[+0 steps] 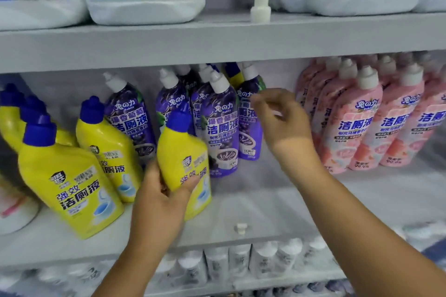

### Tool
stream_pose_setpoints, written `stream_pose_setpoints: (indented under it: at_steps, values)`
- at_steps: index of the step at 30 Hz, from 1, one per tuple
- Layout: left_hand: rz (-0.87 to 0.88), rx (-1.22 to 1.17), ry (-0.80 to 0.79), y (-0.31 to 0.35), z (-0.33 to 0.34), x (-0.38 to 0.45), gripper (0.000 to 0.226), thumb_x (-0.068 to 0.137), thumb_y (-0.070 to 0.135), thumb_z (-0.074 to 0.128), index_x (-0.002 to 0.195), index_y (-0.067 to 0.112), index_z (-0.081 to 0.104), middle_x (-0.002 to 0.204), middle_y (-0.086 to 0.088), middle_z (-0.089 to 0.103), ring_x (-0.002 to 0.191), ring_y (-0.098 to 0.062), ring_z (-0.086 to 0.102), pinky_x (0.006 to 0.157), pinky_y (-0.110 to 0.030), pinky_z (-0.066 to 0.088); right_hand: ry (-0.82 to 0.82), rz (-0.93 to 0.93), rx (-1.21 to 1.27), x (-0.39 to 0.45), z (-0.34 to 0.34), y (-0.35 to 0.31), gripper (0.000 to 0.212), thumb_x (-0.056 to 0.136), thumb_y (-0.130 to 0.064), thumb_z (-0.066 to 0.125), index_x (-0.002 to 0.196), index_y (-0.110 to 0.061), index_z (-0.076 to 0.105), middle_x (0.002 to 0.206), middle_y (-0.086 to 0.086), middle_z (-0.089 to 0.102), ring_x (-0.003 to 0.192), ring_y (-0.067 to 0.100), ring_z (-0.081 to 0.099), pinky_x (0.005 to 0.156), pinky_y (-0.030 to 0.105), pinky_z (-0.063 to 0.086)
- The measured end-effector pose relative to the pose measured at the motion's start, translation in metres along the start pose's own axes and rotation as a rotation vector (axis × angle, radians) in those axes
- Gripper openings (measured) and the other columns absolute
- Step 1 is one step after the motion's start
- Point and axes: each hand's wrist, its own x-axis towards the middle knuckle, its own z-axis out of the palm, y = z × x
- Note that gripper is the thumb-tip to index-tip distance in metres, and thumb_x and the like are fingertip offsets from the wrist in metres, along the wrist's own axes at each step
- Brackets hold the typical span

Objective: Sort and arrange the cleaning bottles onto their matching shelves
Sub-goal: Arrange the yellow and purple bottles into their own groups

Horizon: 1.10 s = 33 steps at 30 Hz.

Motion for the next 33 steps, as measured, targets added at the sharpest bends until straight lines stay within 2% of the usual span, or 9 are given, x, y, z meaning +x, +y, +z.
stream_pose_setpoints:
  at_steps: [4,7,14,17,20,23,25,30,33]
  values:
    - [-0.024,0.144,0.125,-0.007,-0.028,0.009,0.048,0.082,0.041,0.080,0.121,0.034,0.052,0.104,0.015,0.072,0.099,-0.017,0.070,0.086,-0.044,0.056,-0.031,0.143,-0.101,0.050,-0.005,0.035,0.046,0.089,-0.029,0.077,0.129,-0.015,0.058,0.126,0.002,0.063,0.105,0.015,0.065,0.083,0.024,0.053]
    - [-0.022,0.366,0.152,-0.006,-0.038,0.016,0.050,0.080,0.056,0.075,0.113,0.028,0.048,0.099,0.001,0.071,0.096,-0.035,0.068,0.078,-0.049,0.056,-0.197,0.193,-0.117,0.060,0.012,0.054,0.050,0.084,-0.026,0.081,0.125,-0.022,0.053,0.111,-0.005,0.069,0.093,0.011,0.068,0.079,0.030,0.056]
    - [-0.098,0.631,0.156,0.025,-0.061,-0.011,0.063,0.070,0.084,0.045,0.080,0.023,0.057,0.072,0.009,0.064,0.070,-0.023,0.060,0.070,-0.039,0.050,-0.088,0.118,-0.109,0.057,-0.001,0.077,0.041,0.091,-0.009,0.073,0.119,-0.019,0.046,0.111,0.002,0.065,0.102,0.021,0.064,0.086,0.034,0.052]
    - [0.004,0.449,0.098,0.049,-0.037,-0.031,0.047,0.070,0.071,0.053,0.070,0.024,0.060,0.063,0.009,0.064,0.063,-0.007,0.060,0.062,-0.029,0.047,0.033,0.072,-0.112,0.059,-0.009,0.085,0.043,0.091,-0.004,0.071,0.127,-0.008,0.049,0.109,0.002,0.062,0.098,0.017,0.061,0.078,0.018,0.047]
    - [0.153,0.242,-0.022,0.053,0.010,-0.020,0.021,0.082,0.056,0.067,0.092,0.038,0.063,0.088,0.018,0.069,0.084,-0.001,0.066,0.072,-0.024,0.054,0.123,0.051,-0.114,0.066,-0.004,0.086,0.041,0.091,-0.001,0.069,0.126,-0.003,0.049,0.105,0.001,0.058,0.094,0.016,0.058,0.067,0.001,0.038]
    - [0.152,0.199,-0.071,0.023,0.053,0.021,0.052,0.077,0.062,0.070,0.121,0.038,0.054,0.117,0.010,0.065,0.103,-0.012,0.067,0.087,-0.044,0.059,0.118,0.083,-0.108,0.081,0.004,0.090,0.041,0.090,-0.008,0.071,0.125,-0.007,0.049,0.111,0.005,0.058,0.100,0.021,0.059,0.080,0.017,0.041]
    - [0.124,0.160,-0.048,0.006,0.070,0.046,0.064,0.072,0.070,0.070,0.122,0.036,0.049,0.121,0.004,0.064,0.110,-0.022,0.067,0.090,-0.051,0.058,0.075,0.126,-0.103,0.092,0.008,0.092,0.043,0.089,-0.014,0.073,0.124,-0.012,0.049,0.116,0.008,0.063,0.104,0.024,0.063,0.085,0.030,0.048]
    - [0.090,0.238,-0.021,0.014,0.082,0.066,0.049,0.079,0.047,0.077,0.115,0.025,0.051,0.117,0.002,0.070,0.108,-0.026,0.068,0.088,-0.047,0.057,-0.069,0.165,-0.135,0.105,0.011,0.092,0.041,0.091,-0.019,0.073,0.125,-0.016,0.050,0.111,0.001,0.067,0.099,0.023,0.065,0.087,0.036,0.053]
    - [0.052,0.221,-0.057,0.010,0.079,0.068,0.053,0.069,0.063,0.070,0.107,0.032,0.050,0.110,0.011,0.072,0.101,-0.020,0.071,0.084,-0.048,0.059,-0.106,0.173,-0.108,0.108,0.010,0.095,0.042,0.091,-0.019,0.074,0.126,-0.017,0.050,0.112,0.001,0.069,0.101,0.025,0.067,0.091,0.043,0.057]
